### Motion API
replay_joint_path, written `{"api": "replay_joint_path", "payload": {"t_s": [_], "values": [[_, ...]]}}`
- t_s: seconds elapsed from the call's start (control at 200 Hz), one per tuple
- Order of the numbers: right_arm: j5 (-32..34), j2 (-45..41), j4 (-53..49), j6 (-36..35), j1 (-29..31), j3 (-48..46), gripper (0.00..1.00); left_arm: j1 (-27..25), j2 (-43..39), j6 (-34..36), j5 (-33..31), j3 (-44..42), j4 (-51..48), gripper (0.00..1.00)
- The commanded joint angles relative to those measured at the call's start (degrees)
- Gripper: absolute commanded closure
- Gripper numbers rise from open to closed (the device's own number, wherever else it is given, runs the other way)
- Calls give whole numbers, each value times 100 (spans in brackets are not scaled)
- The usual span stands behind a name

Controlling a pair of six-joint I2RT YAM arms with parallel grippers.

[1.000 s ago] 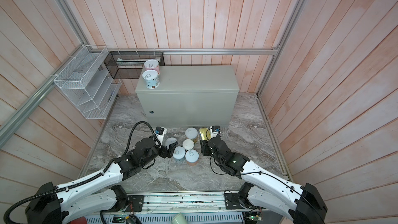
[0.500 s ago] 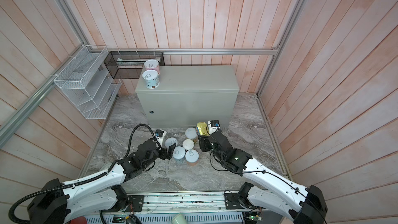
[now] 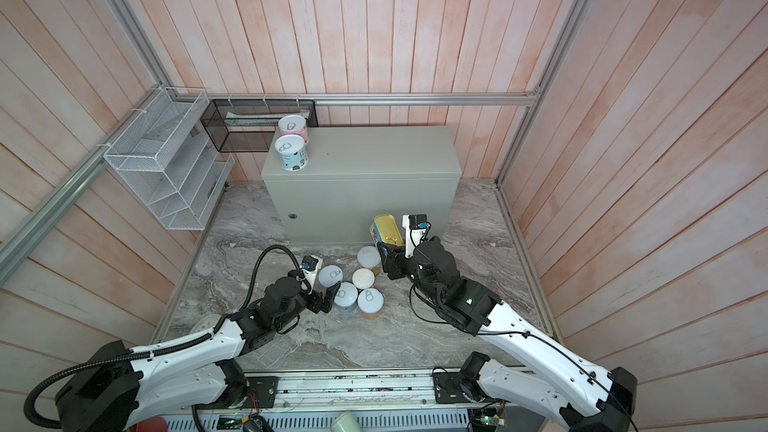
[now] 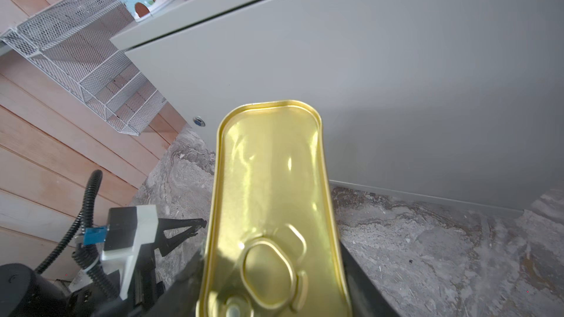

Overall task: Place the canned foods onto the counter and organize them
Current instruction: 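Raise the gold tin with the right gripper up to the cabinet top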

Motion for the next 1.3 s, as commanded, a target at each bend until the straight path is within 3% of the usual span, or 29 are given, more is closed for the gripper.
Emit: {"api": "replay_joint_path", "payload": {"t_s": [0.0, 0.395, 0.71, 0.9, 1.295], "values": [[-158, 156, 111, -186, -25, 543, 58, -23, 99, 140, 36, -47, 268, 0], [-448, 401, 236, -392, -22, 1213, 58, -24, 236, 106, 67, -17, 311, 0], [-496, 1061, 158, -980, -25, 2337, 58, -26, 112, 115, 133, -60, 330, 0], [-610, 1797, -47, -1519, -75, 3364, 58, -23, -26, 139, 107, -99, 304, 0], [-779, 3960, -1382, -2042, -453, 6480, 59, -27, -94, 148, 12, -123, 273, 0]]}}
